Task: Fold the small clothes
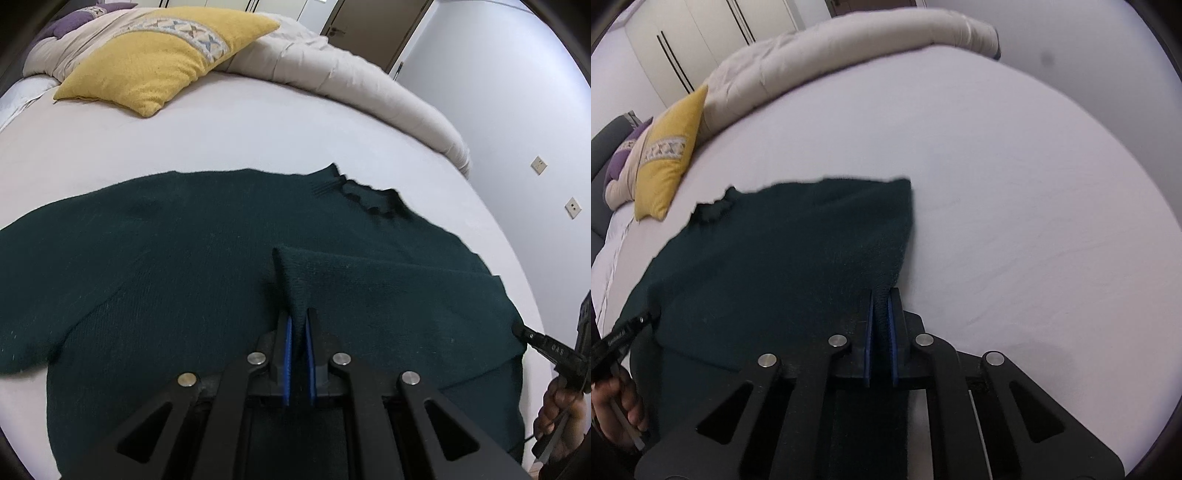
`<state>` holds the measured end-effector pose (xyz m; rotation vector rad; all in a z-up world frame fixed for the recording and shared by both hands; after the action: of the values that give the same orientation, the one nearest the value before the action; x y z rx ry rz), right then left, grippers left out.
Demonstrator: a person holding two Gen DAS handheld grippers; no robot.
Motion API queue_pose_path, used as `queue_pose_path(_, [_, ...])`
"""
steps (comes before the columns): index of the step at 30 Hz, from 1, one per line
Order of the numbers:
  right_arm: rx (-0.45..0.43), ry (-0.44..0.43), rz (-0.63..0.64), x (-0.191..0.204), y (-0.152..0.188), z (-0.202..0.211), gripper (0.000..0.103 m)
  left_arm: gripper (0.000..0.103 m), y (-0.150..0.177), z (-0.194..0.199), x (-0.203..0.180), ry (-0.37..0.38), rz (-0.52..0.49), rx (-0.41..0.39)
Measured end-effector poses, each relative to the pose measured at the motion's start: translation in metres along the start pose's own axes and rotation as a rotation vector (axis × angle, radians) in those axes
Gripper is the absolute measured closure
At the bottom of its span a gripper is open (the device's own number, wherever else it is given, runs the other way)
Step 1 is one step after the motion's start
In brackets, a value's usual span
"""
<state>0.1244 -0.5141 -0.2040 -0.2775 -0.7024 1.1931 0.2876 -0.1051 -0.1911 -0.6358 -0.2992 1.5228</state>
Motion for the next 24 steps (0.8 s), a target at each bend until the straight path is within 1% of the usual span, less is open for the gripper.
queue_pose_path(1, [0.007, 0.003, 0.003, 0.000, -0.001, -0.001, 0.098, 0.095, 0.003, -0.003, 0.000, -0.011, -0.005, 0.000])
queue_pose_path(2, [0.040, 0.012, 0.004, -0.002, 0.004, -0.011, 0.097, 0.095, 0.006, -0.012, 0.001, -0.024, -0.007, 0.013])
queue_pose_path(3, [0.092, 0.009, 0.000, -0.004, 0.011, -0.023, 0.097, 0.092, 0.007, -0.022, 0.004, -0.023, 0.002, 0.017])
queue_pose_path(4, [0.091, 0.008, 0.015, -0.009, 0.014, -0.029, 0.097, 0.091, 0.006, -0.024, 0.005, -0.022, 0.005, 0.008])
queue_pose_path(5, [0.051, 0.000, 0.037, -0.010, 0.012, -0.028, 0.097, 0.091, 0.003, -0.024, 0.005, -0.011, 0.015, 0.010])
queue_pose_path(6, [0.037, -0.013, 0.025, -0.010, 0.011, -0.025, 0.094, 0.089, 0.000, -0.023, 0.006, -0.001, 0.023, 0.014])
queue_pose_path(7, [0.019, -0.030, 0.002, -0.011, 0.009, -0.019, 0.091, 0.086, -0.001, -0.020, 0.008, 0.017, 0.031, 0.019])
queue_pose_path(8, [0.011, -0.032, -0.024, -0.013, 0.007, -0.013, 0.081, 0.084, -0.002, -0.017, 0.011, 0.032, 0.041, 0.032])
queue_pose_path(9, [0.007, -0.019, -0.057, -0.018, 0.007, -0.005, 0.077, 0.079, -0.002, -0.008, 0.018, 0.039, 0.061, 0.038])
queue_pose_path(10, [-0.007, -0.010, -0.092, -0.021, 0.005, 0.006, 0.076, 0.068, -0.004, 0.003, 0.028, 0.035, 0.085, 0.023])
queue_pose_path(11, [-0.050, -0.012, -0.108, -0.019, 0.001, 0.022, 0.075, 0.061, -0.008, 0.020, 0.042, 0.031, 0.109, -0.013])
queue_pose_path(12, [-0.093, -0.010, -0.092, -0.013, -0.004, 0.036, 0.068, 0.051, -0.011, 0.036, 0.058, 0.021, 0.127, -0.051])
queue_pose_path(13, [-0.139, 0.004, -0.059, -0.005, -0.007, 0.052, 0.062, 0.046, -0.013, 0.052, 0.077, 0.003, 0.146, -0.083])
queue_pose_path(14, [-0.192, 0.018, -0.015, 0.009, -0.010, 0.068, 0.043, 0.044, -0.014, 0.067, 0.100, -0.024, 0.172, -0.111])
queue_pose_path(15, [-0.236, 0.020, 0.025, 0.024, -0.011, 0.082, 0.024, 0.040, -0.013, 0.084, 0.131, -0.063, 0.211, -0.137])
queue_pose_path(16, [-0.273, 0.016, 0.058, 0.036, -0.011, 0.092, 0.018, 0.038, -0.011, 0.098, 0.161, -0.102, 0.249, -0.157])
queue_pose_path(17, [-0.317, 0.004, 0.103, 0.054, -0.010, 0.104, 0.014, 0.037, -0.007, 0.114, 0.204, -0.163, 0.303, -0.180])
queue_pose_path(19, [-0.350, -0.033, 0.182, 0.089, -0.005, 0.115, 0.013, 0.032, 0.003, 0.133, 0.267, -0.261, 0.385, -0.192])
queue_pose_path(20, [-0.342, -0.065, 0.210, 0.108, 0.001, 0.117, 0.013, 0.032, 0.012, 0.142, 0.306, -0.318, 0.443, -0.190])
queue_pose_path(21, [-0.330, -0.094, 0.217, 0.120, 0.005, 0.115, 0.013, 0.032, 0.024, 0.152, 0.354, -0.385, 0.523, -0.177])
queue_pose_path(24, [-0.264, -0.211, 0.197, 0.157, 0.019, 0.104, 0.013, 0.031, 0.050, 0.163, 0.430, -0.467, 0.646, -0.146])
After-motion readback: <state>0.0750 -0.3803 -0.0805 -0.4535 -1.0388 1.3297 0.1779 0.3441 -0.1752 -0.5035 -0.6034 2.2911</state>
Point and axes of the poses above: each gripper's, at about its wrist camera, not at the fingertips, and z roughly against the way its jaws point, x to its left, y to its underside, the point moved 10 cm from there along -z, roughly the way its jaws point, and after that the axes turned 10 degrees about -y, right-handed, at the moved point
